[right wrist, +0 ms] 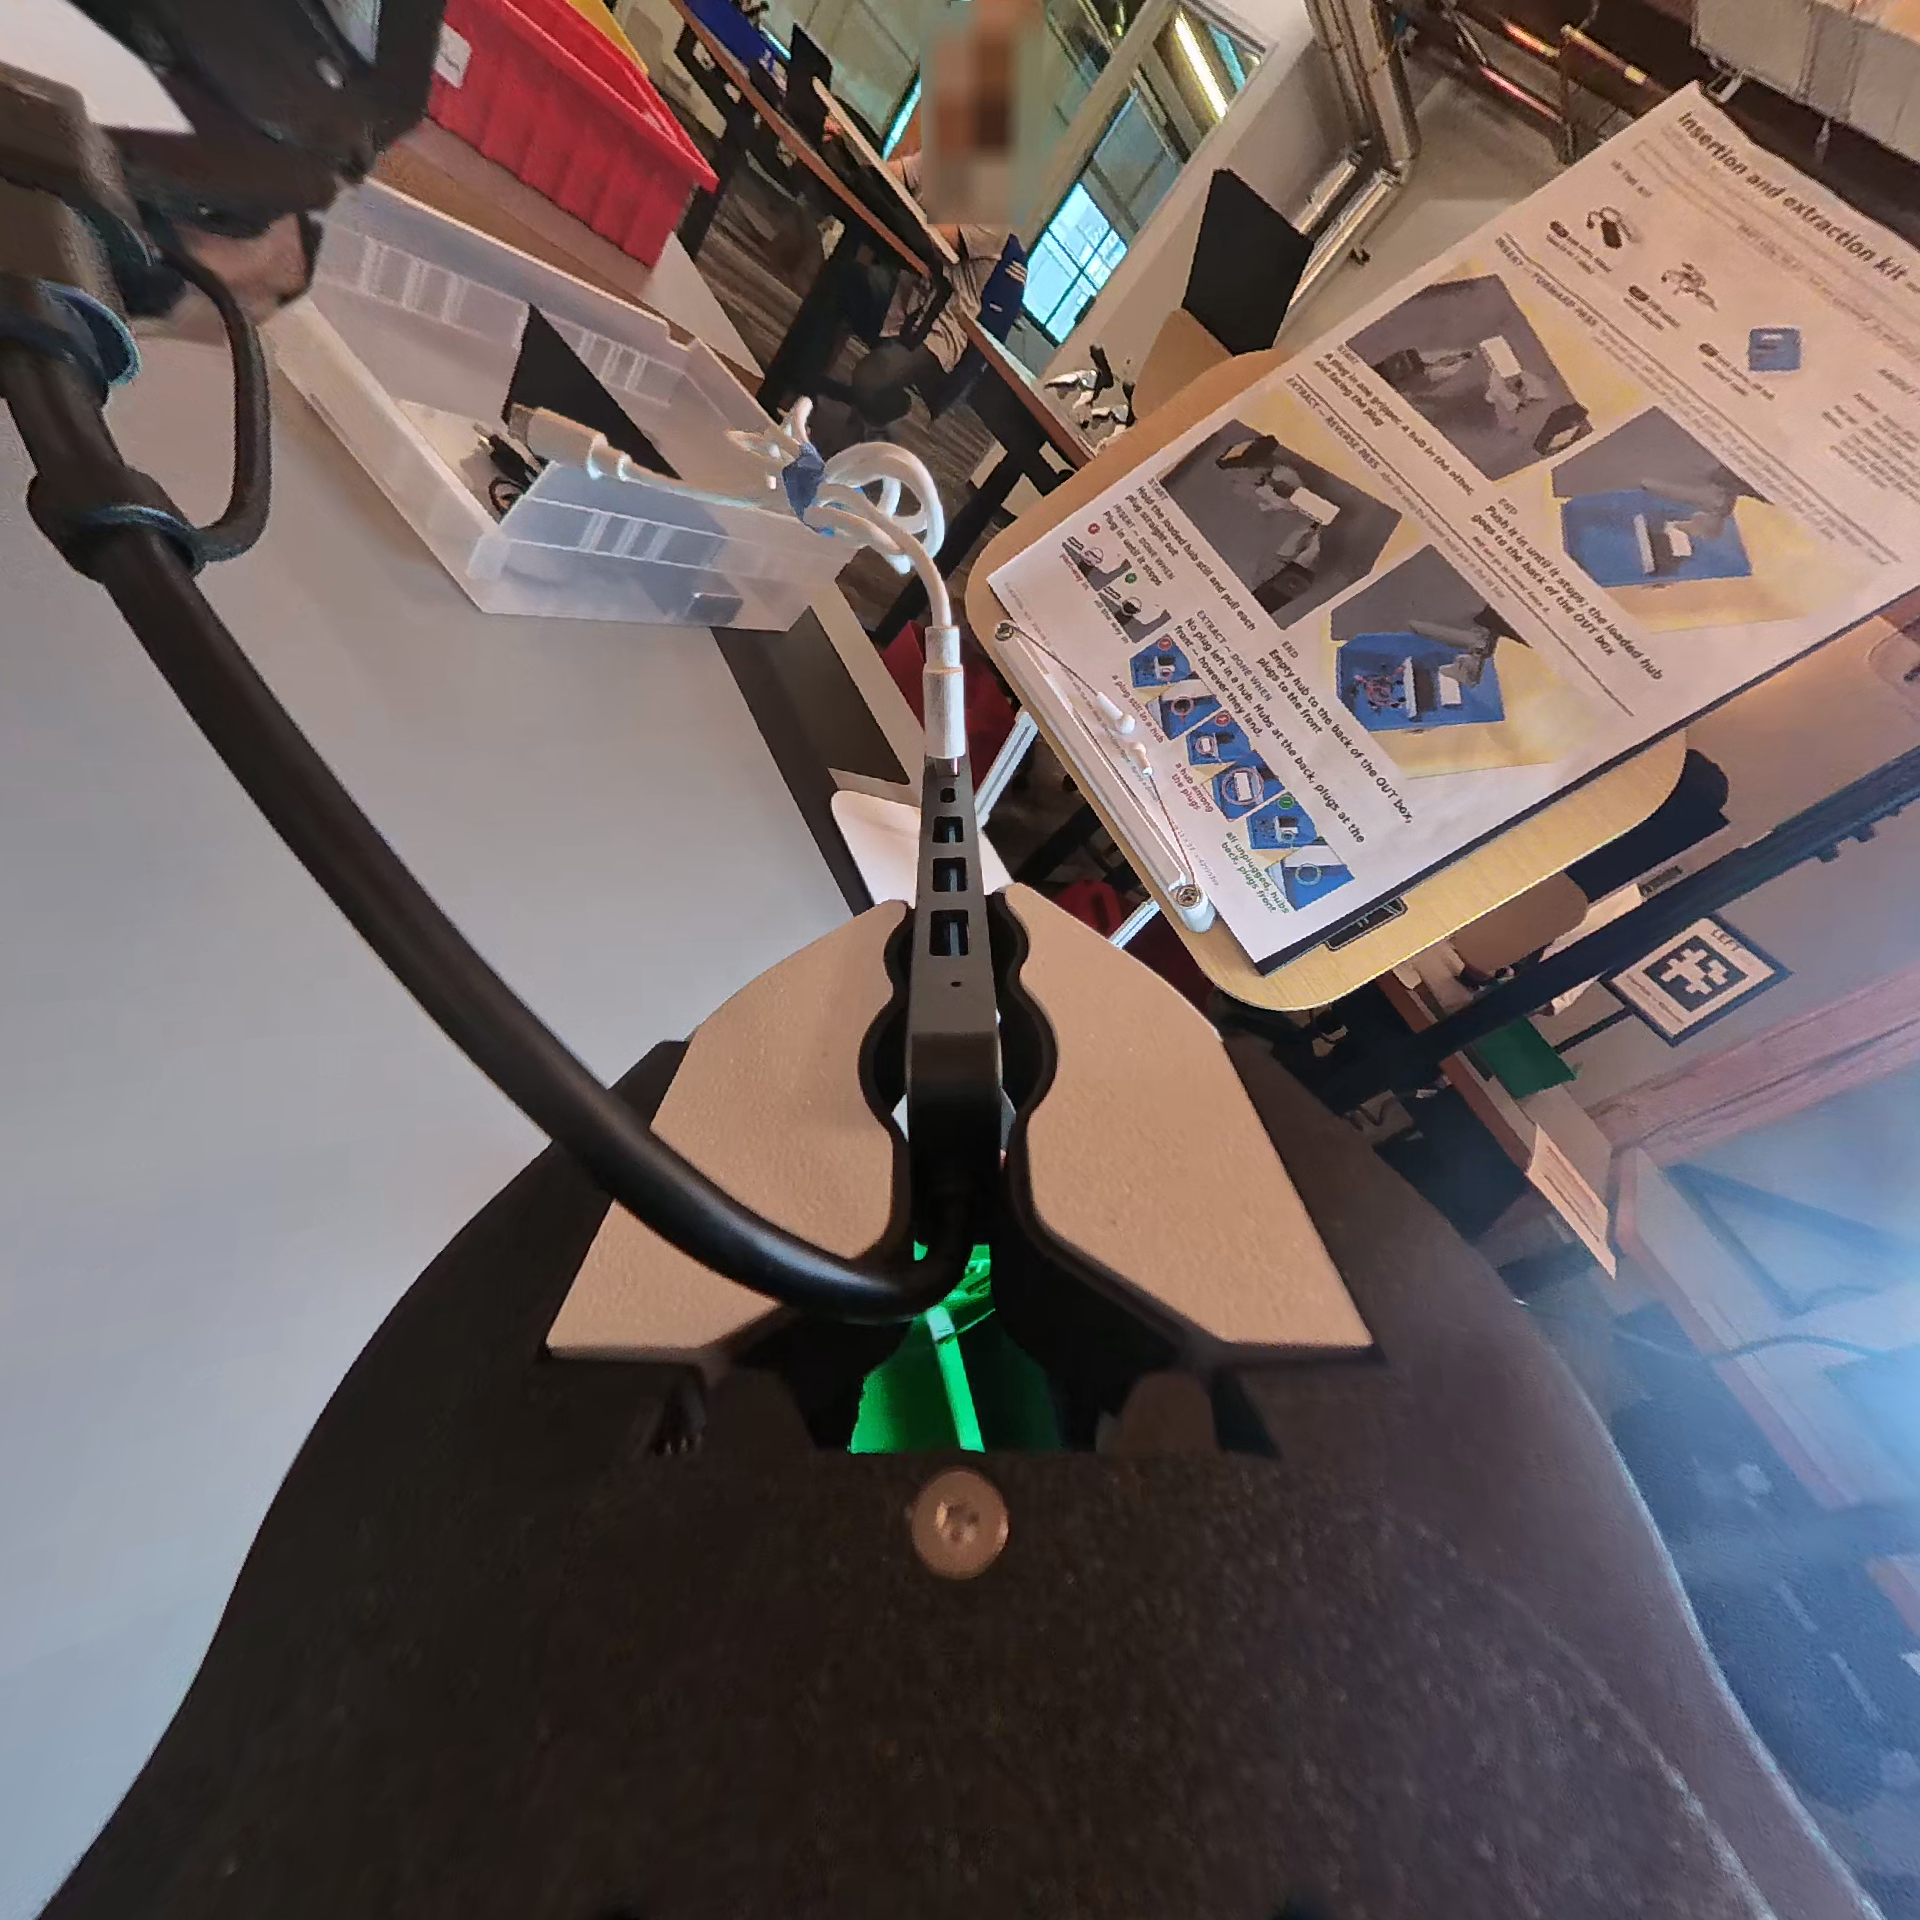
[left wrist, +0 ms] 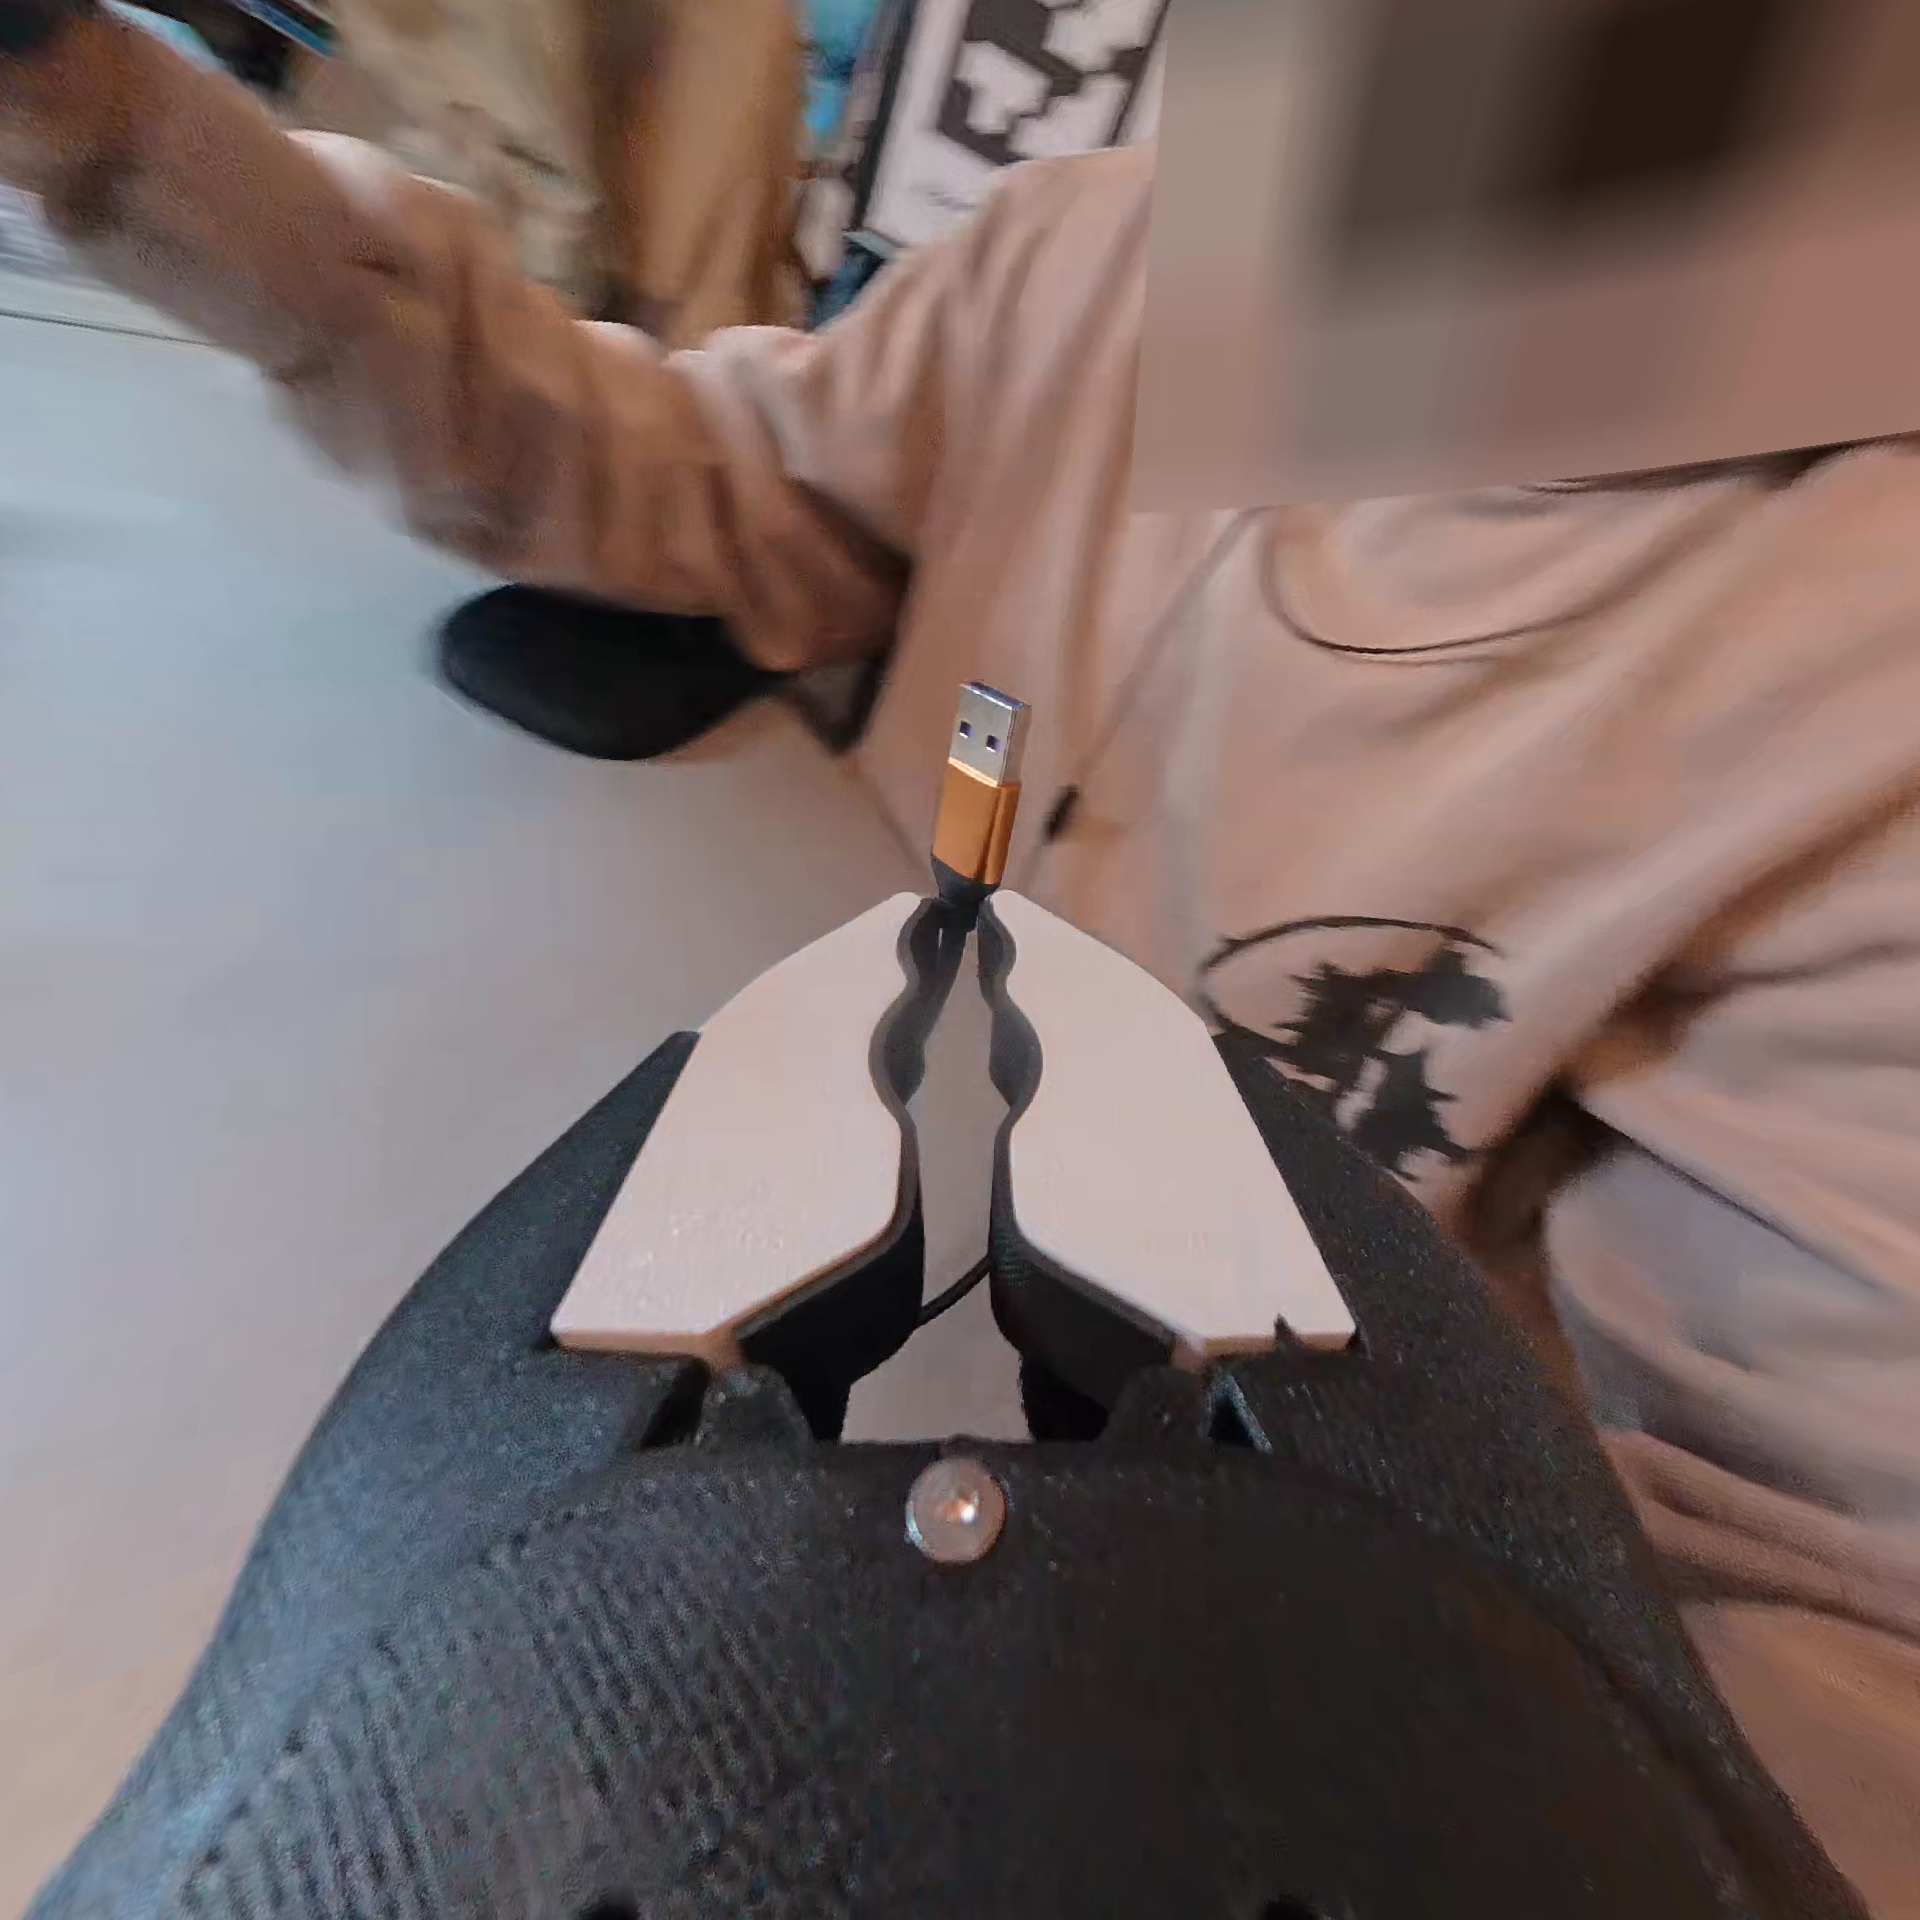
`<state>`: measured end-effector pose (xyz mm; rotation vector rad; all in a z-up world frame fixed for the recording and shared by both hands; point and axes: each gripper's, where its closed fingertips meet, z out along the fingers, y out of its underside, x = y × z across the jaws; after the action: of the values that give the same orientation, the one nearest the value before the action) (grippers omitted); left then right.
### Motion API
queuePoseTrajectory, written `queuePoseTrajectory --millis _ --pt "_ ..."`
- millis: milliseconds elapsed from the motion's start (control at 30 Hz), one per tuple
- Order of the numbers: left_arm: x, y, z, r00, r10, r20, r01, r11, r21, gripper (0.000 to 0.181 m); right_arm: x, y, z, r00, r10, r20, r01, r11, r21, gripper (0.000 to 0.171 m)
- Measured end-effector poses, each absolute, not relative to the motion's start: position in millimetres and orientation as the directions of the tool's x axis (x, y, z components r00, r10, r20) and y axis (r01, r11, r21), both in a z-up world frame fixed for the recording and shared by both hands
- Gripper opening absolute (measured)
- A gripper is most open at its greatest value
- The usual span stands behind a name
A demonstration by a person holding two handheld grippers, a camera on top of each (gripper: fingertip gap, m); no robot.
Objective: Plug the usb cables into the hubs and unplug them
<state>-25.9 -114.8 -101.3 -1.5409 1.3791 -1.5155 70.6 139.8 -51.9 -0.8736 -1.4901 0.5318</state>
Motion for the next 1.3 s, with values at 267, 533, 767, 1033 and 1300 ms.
queuePoseTrajectory --millis 267,533,767,1033,1300 --pt "-28 -49 -239 0.216 -0.830 0.515 -0.508 -0.546 -0.666 0.008 67 139 -60 0.038 0.774 0.632 0.241 0.606 -0.758 0.012" --pt "-73 23 -248 0.543 -0.836 -0.080 -0.688 -0.389 -0.612 0.016 72 152 -62 0.065 0.799 0.597 0.241 0.568 -0.787 0.011" --pt "-75 -23 -235 0.357 -0.914 -0.194 -0.839 -0.222 -0.497 0.027 78 153 -56 0.085 0.795 0.601 0.239 0.569 -0.787 0.012" --pt "-59 -81 -262 0.134 -0.965 -0.226 -0.935 -0.048 -0.352 0.022 75 150 -52 0.081 0.821 0.565 0.198 0.542 -0.817 0.012" --pt "-25 -90 -234 0.060 -0.979 -0.197 -0.915 0.025 -0.403 0.005 80 148 -42 0.094 0.814 0.573 0.184 0.552 -0.813 0.011"
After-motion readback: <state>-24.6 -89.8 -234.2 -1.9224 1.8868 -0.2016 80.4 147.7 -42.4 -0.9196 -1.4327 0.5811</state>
